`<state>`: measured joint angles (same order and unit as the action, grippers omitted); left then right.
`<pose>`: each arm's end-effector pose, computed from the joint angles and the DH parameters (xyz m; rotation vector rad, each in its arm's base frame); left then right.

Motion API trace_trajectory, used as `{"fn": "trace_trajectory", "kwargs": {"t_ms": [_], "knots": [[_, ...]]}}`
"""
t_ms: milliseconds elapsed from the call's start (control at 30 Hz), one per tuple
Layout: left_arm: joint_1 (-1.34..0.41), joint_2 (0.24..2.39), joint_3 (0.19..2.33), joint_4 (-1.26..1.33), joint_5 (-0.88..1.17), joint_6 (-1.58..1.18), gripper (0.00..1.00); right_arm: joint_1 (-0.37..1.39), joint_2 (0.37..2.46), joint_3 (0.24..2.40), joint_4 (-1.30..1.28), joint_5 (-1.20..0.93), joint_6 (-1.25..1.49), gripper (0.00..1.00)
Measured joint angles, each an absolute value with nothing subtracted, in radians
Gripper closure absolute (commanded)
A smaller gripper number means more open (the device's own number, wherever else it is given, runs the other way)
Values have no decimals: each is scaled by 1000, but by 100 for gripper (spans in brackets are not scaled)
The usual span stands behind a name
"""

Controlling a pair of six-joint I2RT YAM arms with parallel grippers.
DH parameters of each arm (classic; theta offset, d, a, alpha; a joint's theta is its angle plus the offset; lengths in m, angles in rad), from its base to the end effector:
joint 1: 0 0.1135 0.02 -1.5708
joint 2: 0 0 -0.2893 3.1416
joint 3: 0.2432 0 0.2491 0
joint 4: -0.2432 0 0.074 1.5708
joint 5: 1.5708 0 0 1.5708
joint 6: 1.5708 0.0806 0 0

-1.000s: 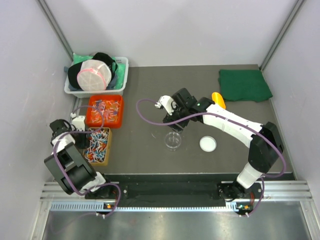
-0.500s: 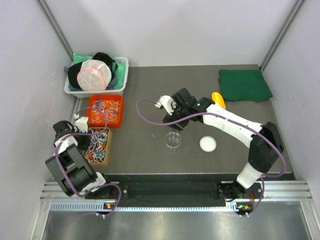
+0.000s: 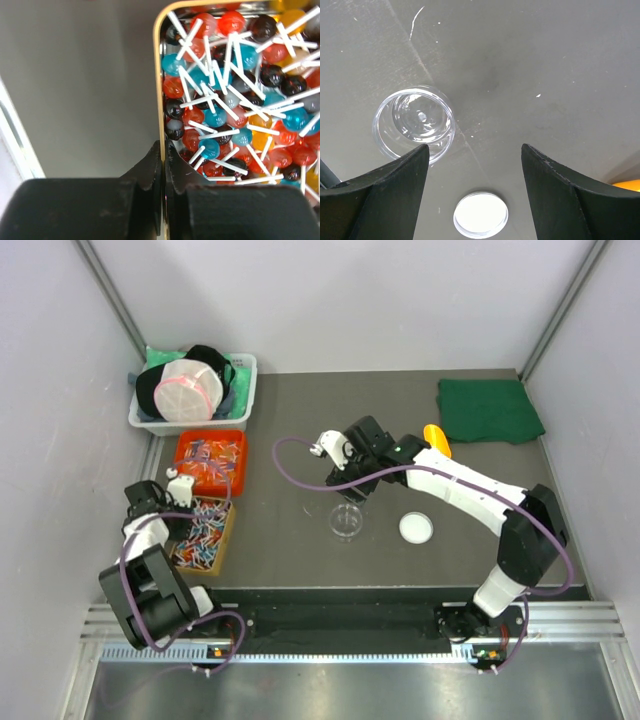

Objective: Pack the candies
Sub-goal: Move the storage box to the center of the board.

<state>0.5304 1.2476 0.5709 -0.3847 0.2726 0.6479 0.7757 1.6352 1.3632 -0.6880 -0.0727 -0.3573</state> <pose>0.2078 0.0967 0.1508 0.2425 2.5601 0.0787 0.2645 0.2676 0.2686 -1.3915 2.1333 0.2573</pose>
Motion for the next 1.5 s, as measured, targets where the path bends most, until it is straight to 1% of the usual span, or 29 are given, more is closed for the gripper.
{"fn": "trace_trajectory", "kwargs": {"t_ms": [233, 367, 667, 700, 800, 1167, 1500], "knots": [[416, 1192, 542, -397, 256, 645, 100, 776, 1616, 1362, -687, -69, -358, 26], [356, 1183, 540, -404, 242, 638, 100, 776, 1601, 1361, -680, -64, -359, 24], [241, 1182, 542, -423, 234, 617, 100, 763, 1577, 1348, -676, -55, -365, 13], [231, 1183, 544, -426, 235, 616, 100, 759, 1575, 1348, -675, -54, -366, 8], [191, 1191, 559, -443, 237, 610, 100, 740, 1568, 1348, -674, -54, -366, 1], [37, 1278, 642, -469, 227, 583, 100, 636, 1536, 1348, -666, -54, -359, 1], [-119, 1427, 740, -452, 212, 496, 100, 559, 1472, 1348, -649, -55, -340, 1]]}}
